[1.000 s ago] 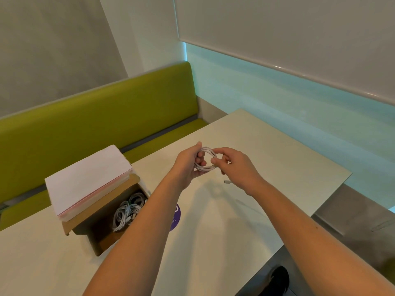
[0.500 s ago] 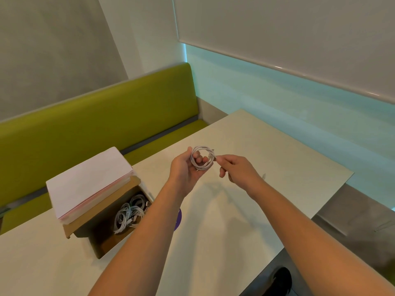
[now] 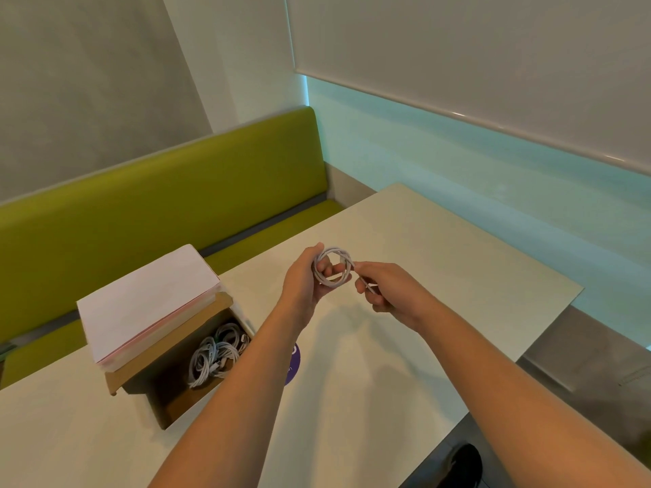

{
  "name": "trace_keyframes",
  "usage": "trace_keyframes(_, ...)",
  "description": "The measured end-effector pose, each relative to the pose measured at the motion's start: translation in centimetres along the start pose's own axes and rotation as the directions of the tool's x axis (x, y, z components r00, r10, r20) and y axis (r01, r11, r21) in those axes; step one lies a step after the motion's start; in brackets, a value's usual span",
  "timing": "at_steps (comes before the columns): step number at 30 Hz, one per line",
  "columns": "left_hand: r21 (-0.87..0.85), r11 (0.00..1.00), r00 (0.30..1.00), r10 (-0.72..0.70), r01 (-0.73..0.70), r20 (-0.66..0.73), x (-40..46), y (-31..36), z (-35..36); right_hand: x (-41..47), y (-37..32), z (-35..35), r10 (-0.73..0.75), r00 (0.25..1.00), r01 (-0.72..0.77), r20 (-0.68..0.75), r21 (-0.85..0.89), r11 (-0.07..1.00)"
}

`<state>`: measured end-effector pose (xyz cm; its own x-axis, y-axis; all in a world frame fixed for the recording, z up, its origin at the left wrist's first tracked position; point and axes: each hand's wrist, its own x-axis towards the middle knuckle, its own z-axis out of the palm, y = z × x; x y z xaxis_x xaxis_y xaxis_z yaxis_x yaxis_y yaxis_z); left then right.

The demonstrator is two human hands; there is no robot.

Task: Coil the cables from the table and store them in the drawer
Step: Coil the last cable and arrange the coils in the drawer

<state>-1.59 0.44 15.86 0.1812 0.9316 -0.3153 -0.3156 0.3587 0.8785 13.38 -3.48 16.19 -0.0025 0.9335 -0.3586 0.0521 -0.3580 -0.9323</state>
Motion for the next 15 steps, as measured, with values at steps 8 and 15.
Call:
trace_keyframes(8, 0.078, 0.997, 0.998, 0.002, -0.007, 0.07, 0.0, 0.8, -0.3, 0.1, 0.2, 0.0, -0.086, 0.995, 0.087, -0.058, 0.017, 0.996)
trace_keyframes(15, 0.584, 0.803, 0.983, -0.178, 0.121, 0.04, 0.0, 3.5, -0.5, 0.3, 0.0, 0.7, -0.275, 0.948, 0.192, -0.159, -0.4, 0.896)
